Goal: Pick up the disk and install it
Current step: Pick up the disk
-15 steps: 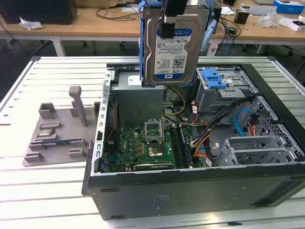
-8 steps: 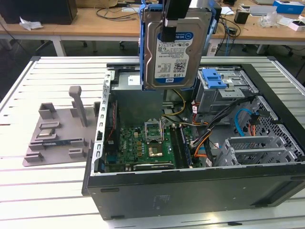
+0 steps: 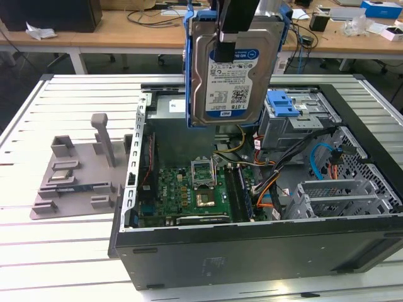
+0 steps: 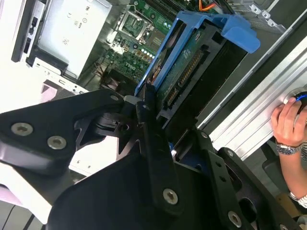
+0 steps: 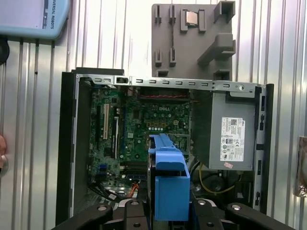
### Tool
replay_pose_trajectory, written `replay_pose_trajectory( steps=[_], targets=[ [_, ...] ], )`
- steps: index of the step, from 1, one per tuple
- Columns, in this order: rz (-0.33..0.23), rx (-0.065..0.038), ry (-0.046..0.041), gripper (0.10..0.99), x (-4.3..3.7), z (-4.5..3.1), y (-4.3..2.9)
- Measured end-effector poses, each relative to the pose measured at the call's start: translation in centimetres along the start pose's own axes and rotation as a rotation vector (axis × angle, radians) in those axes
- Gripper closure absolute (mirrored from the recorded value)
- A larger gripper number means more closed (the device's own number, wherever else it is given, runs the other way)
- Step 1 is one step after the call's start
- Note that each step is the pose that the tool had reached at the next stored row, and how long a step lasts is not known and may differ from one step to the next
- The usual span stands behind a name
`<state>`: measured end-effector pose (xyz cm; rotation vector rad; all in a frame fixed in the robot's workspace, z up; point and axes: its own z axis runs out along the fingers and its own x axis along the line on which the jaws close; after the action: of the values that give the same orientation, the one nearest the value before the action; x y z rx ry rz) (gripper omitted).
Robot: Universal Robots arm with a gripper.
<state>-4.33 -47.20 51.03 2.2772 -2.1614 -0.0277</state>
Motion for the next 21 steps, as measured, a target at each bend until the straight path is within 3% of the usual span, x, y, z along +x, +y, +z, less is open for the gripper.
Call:
replay_pose_trajectory(
  steps=[15, 21],
  targets=[
    [0.0, 0.0, 0.0, 0.722, 3.53, -0.01, 0.17],
    [0.0, 0.0, 0.0, 0.722, 5.58, 0.02, 0.28]
  ],
)
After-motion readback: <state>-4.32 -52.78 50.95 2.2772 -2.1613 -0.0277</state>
